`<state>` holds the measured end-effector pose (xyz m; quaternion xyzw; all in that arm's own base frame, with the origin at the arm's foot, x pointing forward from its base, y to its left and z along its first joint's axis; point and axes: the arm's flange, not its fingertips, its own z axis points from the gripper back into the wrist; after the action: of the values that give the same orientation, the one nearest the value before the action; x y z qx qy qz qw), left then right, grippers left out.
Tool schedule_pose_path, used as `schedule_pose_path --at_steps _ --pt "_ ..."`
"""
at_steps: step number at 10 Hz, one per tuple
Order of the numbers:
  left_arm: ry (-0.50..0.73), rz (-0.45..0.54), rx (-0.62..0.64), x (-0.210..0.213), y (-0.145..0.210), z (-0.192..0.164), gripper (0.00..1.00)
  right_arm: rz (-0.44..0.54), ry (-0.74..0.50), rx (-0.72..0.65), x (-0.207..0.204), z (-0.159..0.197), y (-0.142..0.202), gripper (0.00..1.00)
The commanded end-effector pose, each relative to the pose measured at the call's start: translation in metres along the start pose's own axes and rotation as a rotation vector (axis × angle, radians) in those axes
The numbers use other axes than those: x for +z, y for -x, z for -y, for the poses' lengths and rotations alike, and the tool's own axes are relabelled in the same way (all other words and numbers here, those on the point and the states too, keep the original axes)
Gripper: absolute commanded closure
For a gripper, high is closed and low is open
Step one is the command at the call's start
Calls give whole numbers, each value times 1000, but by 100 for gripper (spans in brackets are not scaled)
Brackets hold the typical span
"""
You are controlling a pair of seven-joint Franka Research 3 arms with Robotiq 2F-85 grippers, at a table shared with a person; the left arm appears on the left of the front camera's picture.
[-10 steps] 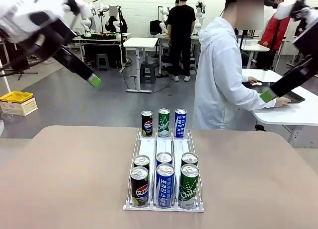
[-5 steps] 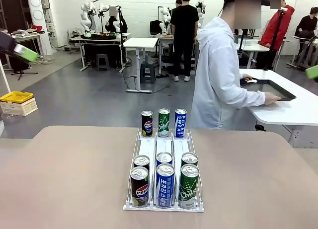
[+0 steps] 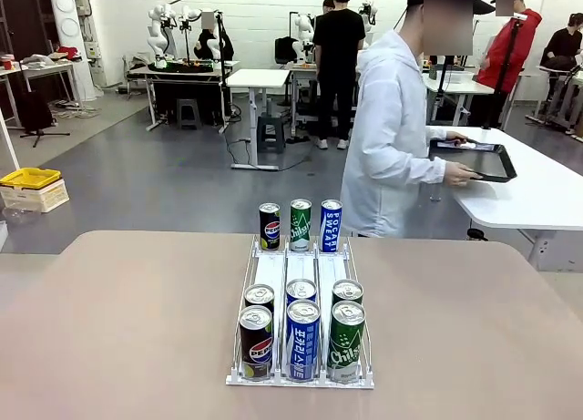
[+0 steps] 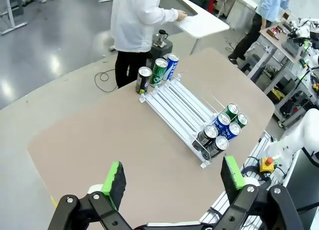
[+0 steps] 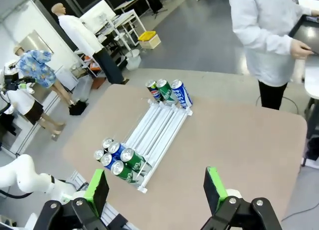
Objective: Retrieve and hand over the desired beverage to the person.
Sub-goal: Pick up a can of the same type that the person held from the Automatic Can Dispenser.
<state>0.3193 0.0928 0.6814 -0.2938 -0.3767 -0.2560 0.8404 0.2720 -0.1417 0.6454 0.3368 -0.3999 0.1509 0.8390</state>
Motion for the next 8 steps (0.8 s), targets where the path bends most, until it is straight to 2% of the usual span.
schedule_pose_path --at_steps 1,8 --pt "-3 8 -8 1 -1 -3 0 10 -11 1 -1 -1 -3 0" --pt "-3 8 -8 1 -1 -3 0 10 -11 1 -1 -1 -3 0"
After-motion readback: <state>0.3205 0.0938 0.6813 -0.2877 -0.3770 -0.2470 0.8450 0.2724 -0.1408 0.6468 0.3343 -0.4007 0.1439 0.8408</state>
